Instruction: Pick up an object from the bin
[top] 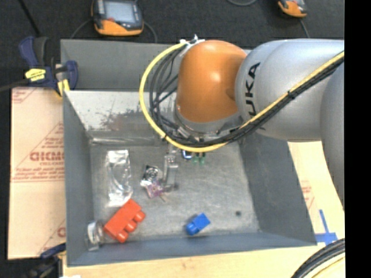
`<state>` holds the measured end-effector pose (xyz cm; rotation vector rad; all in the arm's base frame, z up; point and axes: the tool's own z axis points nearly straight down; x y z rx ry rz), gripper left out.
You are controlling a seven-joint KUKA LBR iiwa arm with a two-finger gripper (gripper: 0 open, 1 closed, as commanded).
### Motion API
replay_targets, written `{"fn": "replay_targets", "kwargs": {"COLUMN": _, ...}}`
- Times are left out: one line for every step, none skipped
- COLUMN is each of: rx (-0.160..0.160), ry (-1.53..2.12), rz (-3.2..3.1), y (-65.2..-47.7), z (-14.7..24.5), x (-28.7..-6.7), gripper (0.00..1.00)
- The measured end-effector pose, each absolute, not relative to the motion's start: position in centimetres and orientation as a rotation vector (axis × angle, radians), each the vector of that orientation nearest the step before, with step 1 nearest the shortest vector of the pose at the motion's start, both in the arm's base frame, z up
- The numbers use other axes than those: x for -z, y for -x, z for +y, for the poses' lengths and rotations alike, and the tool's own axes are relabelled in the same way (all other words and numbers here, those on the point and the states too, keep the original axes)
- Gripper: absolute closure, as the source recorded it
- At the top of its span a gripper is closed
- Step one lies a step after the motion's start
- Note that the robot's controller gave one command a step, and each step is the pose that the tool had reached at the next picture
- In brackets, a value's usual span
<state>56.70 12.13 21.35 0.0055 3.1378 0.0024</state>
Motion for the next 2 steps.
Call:
{"fn": "replay_targets", "kwargs": {"rx": 0.003, "ry": -0.258, "rz": 3.137, "y": -54.38, "z": 8.10, "x": -8.80, "gripper": 0.00}}
{"fn": "replay_targets", "kwargs": {"rx": -0.002, "ry": -0.258, "rz": 3.129, "y": -54.61, "z": 8.28, "x": -9.23, "gripper": 1.00}}
